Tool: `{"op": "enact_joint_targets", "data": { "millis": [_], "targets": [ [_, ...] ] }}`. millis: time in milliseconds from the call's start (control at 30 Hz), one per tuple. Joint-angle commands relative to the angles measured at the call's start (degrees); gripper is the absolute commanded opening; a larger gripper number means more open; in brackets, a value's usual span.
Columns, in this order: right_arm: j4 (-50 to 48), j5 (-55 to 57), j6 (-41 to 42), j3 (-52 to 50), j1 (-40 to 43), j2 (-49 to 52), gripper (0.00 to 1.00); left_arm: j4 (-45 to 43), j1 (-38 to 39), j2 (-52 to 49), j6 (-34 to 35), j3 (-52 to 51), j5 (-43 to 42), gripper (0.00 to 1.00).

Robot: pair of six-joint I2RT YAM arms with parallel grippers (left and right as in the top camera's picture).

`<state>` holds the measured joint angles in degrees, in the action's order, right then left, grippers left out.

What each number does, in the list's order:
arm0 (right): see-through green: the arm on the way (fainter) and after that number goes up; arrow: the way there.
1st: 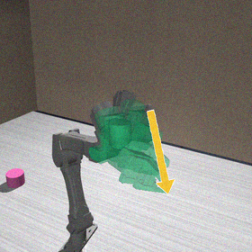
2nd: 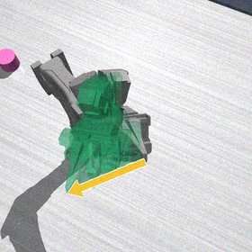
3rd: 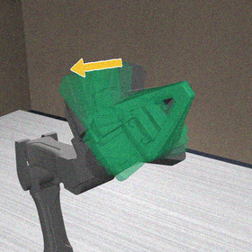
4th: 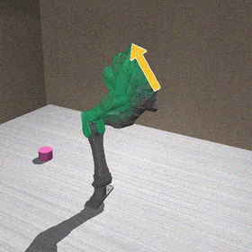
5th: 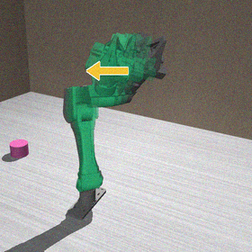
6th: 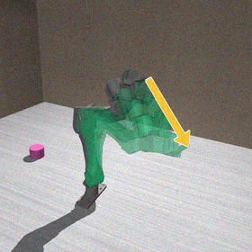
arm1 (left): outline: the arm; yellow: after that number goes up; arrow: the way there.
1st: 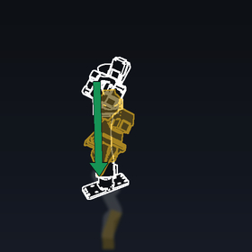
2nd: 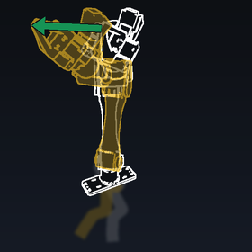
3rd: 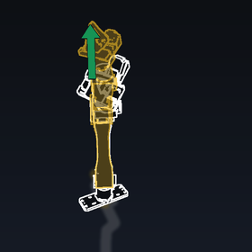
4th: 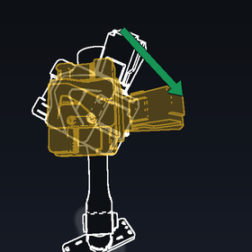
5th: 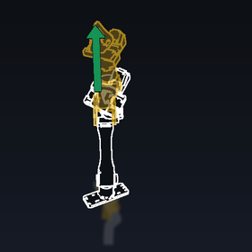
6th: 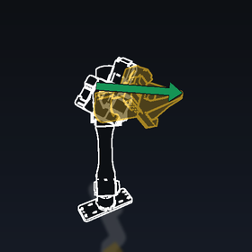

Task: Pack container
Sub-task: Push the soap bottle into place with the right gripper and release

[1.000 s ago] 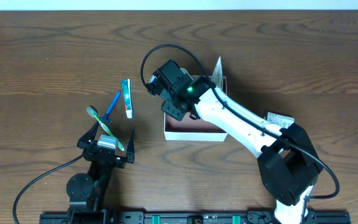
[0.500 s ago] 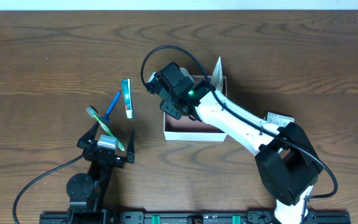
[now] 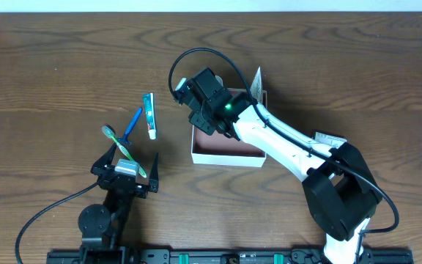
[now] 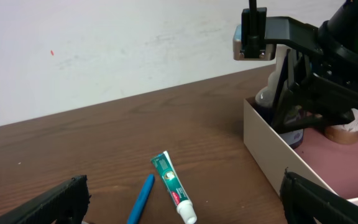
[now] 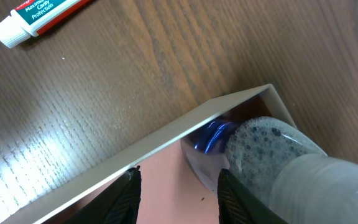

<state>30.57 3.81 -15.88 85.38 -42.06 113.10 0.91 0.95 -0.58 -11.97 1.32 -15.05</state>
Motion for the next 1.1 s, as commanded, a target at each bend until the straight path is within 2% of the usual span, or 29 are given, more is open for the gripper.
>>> {"op": "enact_joint_targets", "data": {
  "millis": [0,200,500,733,867,1067],
  "targets": [
    [1.29,0.35,1.20,-0.02,-0.48,0.26,0.41,1.86,-0.24,0.28,0.26,-1.09,-0.59,0.98],
    [7.63,-2.82,6.29,0.11,-2.95,-3.37,0.43,1.86,-0.24,0.28,0.26,-1.09,-0.59,0.98],
    [18.21,-2.64,21.81,0.11,-4.50,-13.68,0.40,1.86,-0.24,0.28,0.26,-1.09,-0.59,0.98],
    [26.67,5.92,32.94,-0.42,-4.42,-16.92,0.40,1.86,-0.24,0.28,0.26,-1.09,-0.59,0.98],
    [26.91,7.87,37.64,-4.48,-3.48,-16.85,0.34,1.86,-0.24,0.28,0.26,-1.09,-0.59,0.98],
    [22.99,7.89,43.15,-12.72,-1.05,-16.87,0.33,1.86,-0.24,0.28,0.26,-1.09,-0.59,0.98]
  ]
}}
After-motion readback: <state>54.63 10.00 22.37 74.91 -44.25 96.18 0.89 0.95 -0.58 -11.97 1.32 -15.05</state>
